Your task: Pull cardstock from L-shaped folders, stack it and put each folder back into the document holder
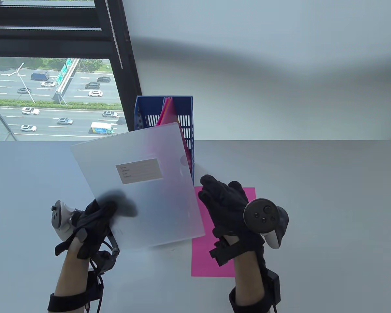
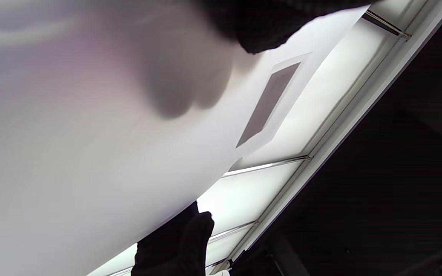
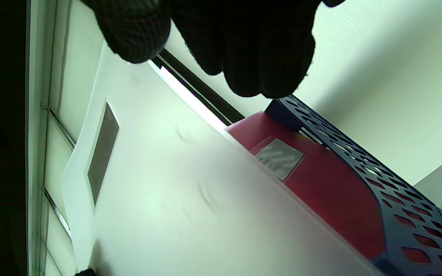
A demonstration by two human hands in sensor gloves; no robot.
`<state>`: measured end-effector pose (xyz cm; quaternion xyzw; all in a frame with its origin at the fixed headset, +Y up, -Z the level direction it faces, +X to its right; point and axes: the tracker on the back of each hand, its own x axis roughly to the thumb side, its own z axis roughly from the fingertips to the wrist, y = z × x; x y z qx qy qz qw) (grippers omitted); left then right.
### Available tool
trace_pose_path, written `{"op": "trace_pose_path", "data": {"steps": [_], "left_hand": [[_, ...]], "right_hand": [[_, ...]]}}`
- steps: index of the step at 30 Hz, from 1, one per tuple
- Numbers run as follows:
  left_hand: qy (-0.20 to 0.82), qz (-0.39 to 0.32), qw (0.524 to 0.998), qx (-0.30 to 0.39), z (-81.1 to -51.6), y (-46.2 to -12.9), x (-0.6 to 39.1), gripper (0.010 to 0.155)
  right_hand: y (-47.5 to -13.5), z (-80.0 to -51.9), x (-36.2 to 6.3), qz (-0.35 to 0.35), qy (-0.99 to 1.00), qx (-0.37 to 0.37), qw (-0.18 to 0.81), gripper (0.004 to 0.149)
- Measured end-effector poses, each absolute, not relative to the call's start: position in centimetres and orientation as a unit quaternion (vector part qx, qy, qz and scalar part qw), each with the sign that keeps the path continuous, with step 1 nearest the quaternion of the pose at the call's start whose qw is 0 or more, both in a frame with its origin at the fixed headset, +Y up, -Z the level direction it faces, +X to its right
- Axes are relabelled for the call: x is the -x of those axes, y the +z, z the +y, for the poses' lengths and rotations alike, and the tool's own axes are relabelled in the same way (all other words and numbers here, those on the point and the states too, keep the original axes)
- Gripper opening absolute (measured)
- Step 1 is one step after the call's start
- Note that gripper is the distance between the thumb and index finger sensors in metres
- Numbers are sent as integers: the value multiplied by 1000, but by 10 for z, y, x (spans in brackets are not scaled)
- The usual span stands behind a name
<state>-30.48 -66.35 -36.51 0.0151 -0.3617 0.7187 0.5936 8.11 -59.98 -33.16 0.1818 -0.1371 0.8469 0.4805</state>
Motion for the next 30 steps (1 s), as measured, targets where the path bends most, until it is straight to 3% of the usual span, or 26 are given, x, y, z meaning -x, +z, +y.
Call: {"op": "trace_pose_path", "data": {"steps": [6,13,23,30], "left_hand": [[634,-357,680,-87,-631,-350,308,45],[423,-336,831,-129,-604,-333,321,44],[454,-339,819,-95,-598,-328,344,43],[448,-284,834,-150,-585,-308,384,43]], "right_hand": [[-333,-601,-64,-171,845,-192,469,40],[-328,-597,-61,-203,852,-183,446,38],[-329,-599,-54,-204,865,-174,425,44],[-330,-598,-63,-216,863,-158,429,43]]}}
